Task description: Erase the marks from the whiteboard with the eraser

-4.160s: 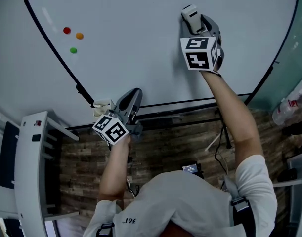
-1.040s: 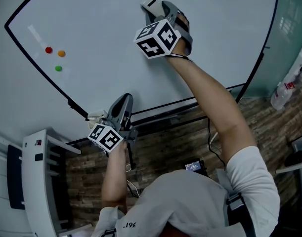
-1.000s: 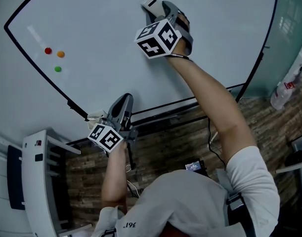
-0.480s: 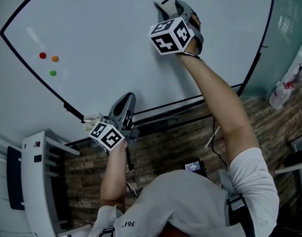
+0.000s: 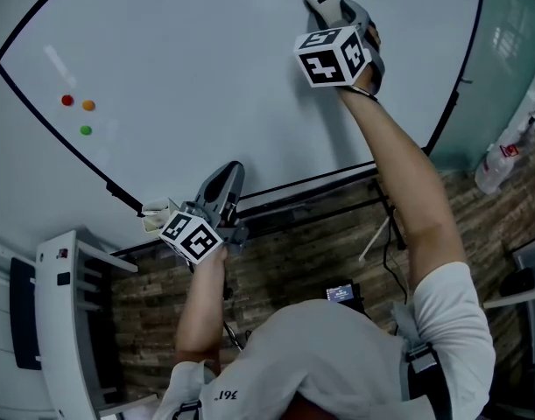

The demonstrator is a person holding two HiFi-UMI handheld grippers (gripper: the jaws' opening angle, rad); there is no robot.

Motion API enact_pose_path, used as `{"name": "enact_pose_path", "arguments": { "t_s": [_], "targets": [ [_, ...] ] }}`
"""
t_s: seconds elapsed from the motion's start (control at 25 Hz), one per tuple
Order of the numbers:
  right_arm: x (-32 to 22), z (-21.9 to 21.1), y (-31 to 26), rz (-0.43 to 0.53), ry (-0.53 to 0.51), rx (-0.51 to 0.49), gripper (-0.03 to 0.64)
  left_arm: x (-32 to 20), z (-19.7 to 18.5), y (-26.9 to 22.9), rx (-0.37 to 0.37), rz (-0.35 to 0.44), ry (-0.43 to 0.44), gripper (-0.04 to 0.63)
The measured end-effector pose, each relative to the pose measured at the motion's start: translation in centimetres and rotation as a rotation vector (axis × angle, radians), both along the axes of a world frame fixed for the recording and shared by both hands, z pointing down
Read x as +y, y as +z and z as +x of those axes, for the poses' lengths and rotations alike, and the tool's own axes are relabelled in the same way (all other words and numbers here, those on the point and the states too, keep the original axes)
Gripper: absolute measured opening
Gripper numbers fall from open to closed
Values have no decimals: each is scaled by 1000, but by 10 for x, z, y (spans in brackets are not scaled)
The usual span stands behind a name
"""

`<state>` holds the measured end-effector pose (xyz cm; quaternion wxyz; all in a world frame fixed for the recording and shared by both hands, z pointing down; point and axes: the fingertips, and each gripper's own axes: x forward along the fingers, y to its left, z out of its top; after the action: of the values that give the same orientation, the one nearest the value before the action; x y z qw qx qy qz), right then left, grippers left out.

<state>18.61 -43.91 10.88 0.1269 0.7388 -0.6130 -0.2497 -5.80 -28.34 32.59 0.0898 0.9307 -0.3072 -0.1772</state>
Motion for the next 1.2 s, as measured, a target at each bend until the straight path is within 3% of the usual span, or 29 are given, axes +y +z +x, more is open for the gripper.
{"name": "enact_pose_path", "arguments": {
  "t_s": [0.2,0.68,0.88,1.2],
  "targets": [
    [-1,36,4,-7,38,-10,253,1,14,2,-3,-12,-2,14],
    [10,77,18,-27,100,-63,253,4,7,8,7,-16,-11,14],
    [22,62,23,-12,62,-53,253,4,3,14,15,-20,-6,14],
    [27,-5,42,-28,-46,-11,253,8,-16,21,23,-54,-34,14]
  ]
}}
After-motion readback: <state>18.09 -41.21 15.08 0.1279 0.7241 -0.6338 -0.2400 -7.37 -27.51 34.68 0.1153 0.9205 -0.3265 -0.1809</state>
